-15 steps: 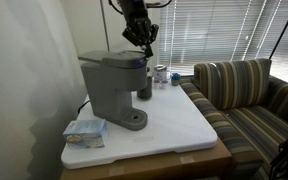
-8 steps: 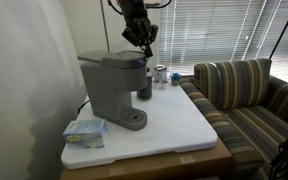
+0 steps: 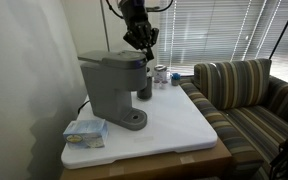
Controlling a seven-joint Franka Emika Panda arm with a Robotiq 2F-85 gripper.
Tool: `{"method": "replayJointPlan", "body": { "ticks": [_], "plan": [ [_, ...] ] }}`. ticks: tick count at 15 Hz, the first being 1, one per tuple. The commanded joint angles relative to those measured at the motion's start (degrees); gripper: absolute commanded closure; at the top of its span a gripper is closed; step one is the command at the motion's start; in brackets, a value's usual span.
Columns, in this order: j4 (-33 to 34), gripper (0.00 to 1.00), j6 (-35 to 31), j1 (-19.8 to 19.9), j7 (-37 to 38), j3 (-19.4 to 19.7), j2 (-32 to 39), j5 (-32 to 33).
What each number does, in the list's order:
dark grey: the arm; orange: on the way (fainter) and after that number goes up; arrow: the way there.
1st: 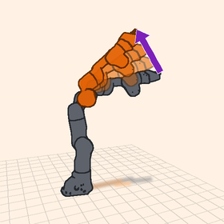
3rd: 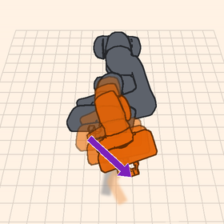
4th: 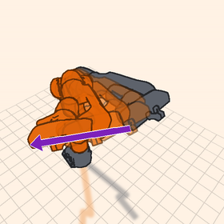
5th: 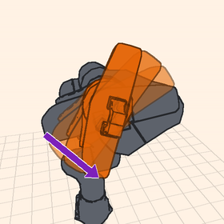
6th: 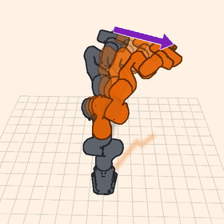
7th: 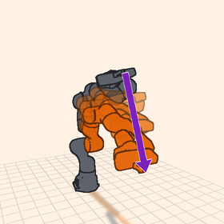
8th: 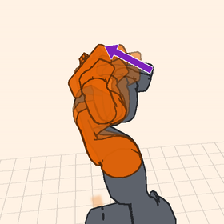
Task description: Close the coffee maker
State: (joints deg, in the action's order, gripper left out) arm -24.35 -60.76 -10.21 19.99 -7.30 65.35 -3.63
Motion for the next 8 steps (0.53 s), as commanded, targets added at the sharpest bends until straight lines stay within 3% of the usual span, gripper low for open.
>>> {"method": "replayJointPlan", "body": {
  "ticks": [1,2,3,8],
  "plan": [
    [-2.1,1.0,-1.3,0.5,-1.8,0.1,-0.5,0.5],
    [4.6,1.0,1.6,-0.3,-2.0,1.6,3.2,-0.6],
    [-2.1,1.0,-1.3,0.5,-1.9,0.2,-0.3,0.5],
    [-2.3,1.0,-1.0,0.5,-2.7,0.2,-0.1,0.4]
  ]
}}
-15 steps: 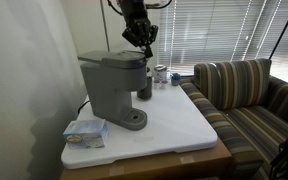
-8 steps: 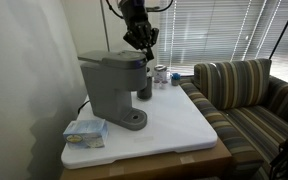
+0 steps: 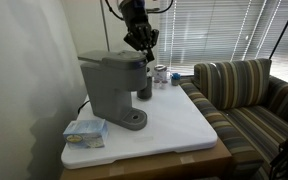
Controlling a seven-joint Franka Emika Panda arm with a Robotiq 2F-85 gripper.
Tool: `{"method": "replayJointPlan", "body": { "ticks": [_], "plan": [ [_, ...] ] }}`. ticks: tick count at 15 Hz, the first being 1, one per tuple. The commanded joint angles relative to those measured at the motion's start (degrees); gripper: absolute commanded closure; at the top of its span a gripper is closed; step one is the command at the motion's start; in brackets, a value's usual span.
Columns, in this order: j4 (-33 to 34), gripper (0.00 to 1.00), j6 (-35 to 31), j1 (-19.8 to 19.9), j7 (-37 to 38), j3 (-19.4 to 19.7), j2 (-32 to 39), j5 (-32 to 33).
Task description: Close the coffee maker
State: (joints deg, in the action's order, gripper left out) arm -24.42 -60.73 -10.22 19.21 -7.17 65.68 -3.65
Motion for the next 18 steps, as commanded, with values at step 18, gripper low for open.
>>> {"method": "replayJointPlan", "body": {
  "ticks": [18],
  "plan": [
    [0.1,1.0,-4.4,-2.4,-4.1,0.7,-3.1,1.2]
  ]
}}
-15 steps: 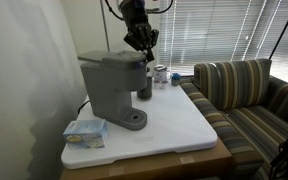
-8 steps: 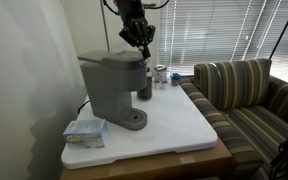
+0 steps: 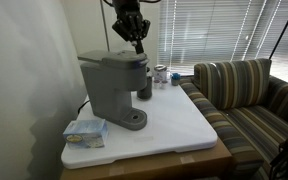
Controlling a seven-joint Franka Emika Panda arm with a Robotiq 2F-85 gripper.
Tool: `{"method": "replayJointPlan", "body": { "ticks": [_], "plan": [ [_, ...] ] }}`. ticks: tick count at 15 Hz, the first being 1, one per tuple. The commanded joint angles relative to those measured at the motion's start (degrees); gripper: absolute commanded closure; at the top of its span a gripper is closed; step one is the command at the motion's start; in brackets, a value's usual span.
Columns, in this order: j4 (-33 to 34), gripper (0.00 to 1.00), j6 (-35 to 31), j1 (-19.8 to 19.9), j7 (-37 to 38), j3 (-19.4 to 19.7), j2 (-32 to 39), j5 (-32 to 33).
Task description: Close the coffee maker
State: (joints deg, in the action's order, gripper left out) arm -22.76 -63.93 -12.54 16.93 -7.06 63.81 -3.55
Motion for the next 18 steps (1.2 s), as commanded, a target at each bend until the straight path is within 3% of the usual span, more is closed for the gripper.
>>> {"method": "replayJointPlan", "body": {
  "ticks": [1,5,11,18],
  "plan": [
    [-1.5,1.0,-1.5,-0.1,-2.4,0.6,-1.3,1.3],
    [0.3,1.0,-5.2,-0.8,-5.9,1.2,-1.2,2.8],
    [2.3,1.0,-16.3,-3.2,-6.1,4.3,-1.2,5.9],
    [1.9,1.0,-23.4,-4.3,-5.9,6.7,-1.1,6.6]
  ]
}}
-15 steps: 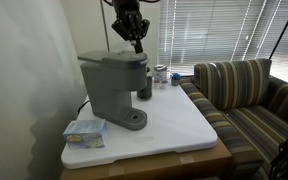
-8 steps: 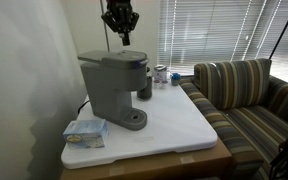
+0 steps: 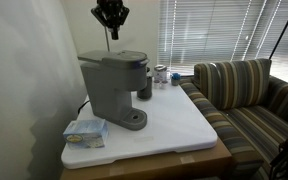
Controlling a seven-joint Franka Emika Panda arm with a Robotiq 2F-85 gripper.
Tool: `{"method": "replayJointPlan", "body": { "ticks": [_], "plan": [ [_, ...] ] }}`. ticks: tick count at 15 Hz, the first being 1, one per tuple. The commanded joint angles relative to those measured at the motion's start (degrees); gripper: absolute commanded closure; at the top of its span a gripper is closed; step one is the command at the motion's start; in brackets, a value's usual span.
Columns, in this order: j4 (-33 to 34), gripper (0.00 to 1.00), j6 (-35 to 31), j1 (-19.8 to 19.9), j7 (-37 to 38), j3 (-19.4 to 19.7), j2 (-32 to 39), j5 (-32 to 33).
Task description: Close the coffee maker
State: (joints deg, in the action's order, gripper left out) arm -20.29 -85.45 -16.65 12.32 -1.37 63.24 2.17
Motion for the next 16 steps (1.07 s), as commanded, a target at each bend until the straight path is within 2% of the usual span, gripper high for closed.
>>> {"method": "replayJointPlan", "body": {
  "ticks": [1,2,3,4,6,13,15,16],
  "plan": [
    [-0.6,1.0,-2.5,-0.2,-1.7,1.0,-0.5,0.8],
    [-0.6,0.98,-2.9,-0.1,-1.5,1.1,-0.5,0.7],
    [-0.6,0.73,-3.4,-0.1,-1.7,1.0,-0.6,0.6],
    [-0.7,0.73,-4.0,0.0,-2.2,0.8,-0.5,0.4],
    [-0.7,0.64,-4.6,0.1,-2.6,0.7,-0.6,0.3],
    [-0.8,0.14,-7.5,0.2,-4.4,0.3,-0.4,0.0],
    [-0.8,0.02,-8.4,0.4,-5.7,-0.2,-0.3,-0.6],
    [-0.9,0.0,-8.9,0.5,-6.3,-0.3,-0.3,-0.7]
  ]
}}
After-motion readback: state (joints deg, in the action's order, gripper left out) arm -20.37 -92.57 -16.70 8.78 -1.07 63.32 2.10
